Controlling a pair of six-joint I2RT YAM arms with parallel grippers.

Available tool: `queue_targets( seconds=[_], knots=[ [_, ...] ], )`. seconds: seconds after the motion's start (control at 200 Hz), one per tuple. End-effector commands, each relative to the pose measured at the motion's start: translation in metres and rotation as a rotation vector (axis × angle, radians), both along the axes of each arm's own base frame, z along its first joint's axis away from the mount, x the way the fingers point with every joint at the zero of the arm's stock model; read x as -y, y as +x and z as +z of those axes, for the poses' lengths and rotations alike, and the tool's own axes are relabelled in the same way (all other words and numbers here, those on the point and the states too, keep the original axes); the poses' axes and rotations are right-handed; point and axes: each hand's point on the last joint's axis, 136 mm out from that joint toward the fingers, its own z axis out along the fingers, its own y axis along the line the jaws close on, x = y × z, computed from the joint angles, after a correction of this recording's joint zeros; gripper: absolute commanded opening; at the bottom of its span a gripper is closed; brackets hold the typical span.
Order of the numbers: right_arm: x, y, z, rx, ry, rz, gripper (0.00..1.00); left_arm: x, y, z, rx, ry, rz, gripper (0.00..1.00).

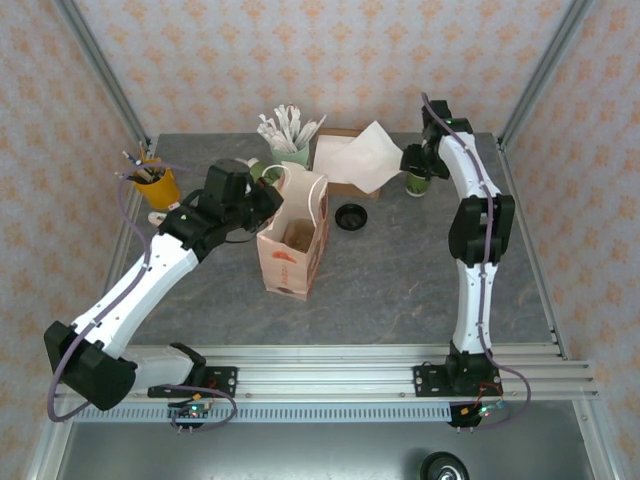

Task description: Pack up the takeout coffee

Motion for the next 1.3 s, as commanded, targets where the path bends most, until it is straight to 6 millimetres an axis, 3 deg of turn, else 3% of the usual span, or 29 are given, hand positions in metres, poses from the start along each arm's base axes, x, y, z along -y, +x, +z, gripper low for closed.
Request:
queue_targets(
  seconds=[0.0, 0.2, 0.43, 0.716, 0.831, 1.131, 1.281, 1.296],
  knots=[
    [-0.006, -0.011, 0.055, 0.109, 0.041, 0.014, 0.71, 0.000, 0.004, 0.001, 0.021, -0.003, 0.053, 0.00],
    [-0.024, -0.052, 0.030, 0.025, 0.056, 0.019, 0.73, 0.000, 0.002, -0.004, 0.017, -0.056, 0.101, 0.00],
    [-0.060, -0.120, 0.027, 0.039, 0.061, 0.007, 0.75, -0.006, -0.004, -0.007, 0.009, -0.043, 0.117, 0.00],
    [-0.070, -0.196, 0.011, 0.058, 0.065, -0.028, 0.77, -0.015, -0.007, -0.011, 0.006, -0.006, 0.135, 0.00],
    [-0.077, -0.209, -0.001, 0.070, 0.081, -0.009, 0.78, -0.011, -0.005, -0.014, -0.002, -0.010, 0.125, 0.00],
    [-0.089, -0.223, -0.029, 0.051, 0.067, 0.042, 0.81, -0.007, -0.004, -0.014, -0.012, -0.011, 0.112, 0.00],
    [-0.079, -0.235, -0.032, 0.004, 0.032, 0.009, 0.90, -0.012, -0.006, -0.013, -0.002, 0.003, 0.125, 0.00],
    [-0.078, -0.236, -0.031, 0.001, 0.029, 0.010, 0.96, -0.013, -0.006, -0.013, -0.001, 0.004, 0.127, 0.00]
  ],
)
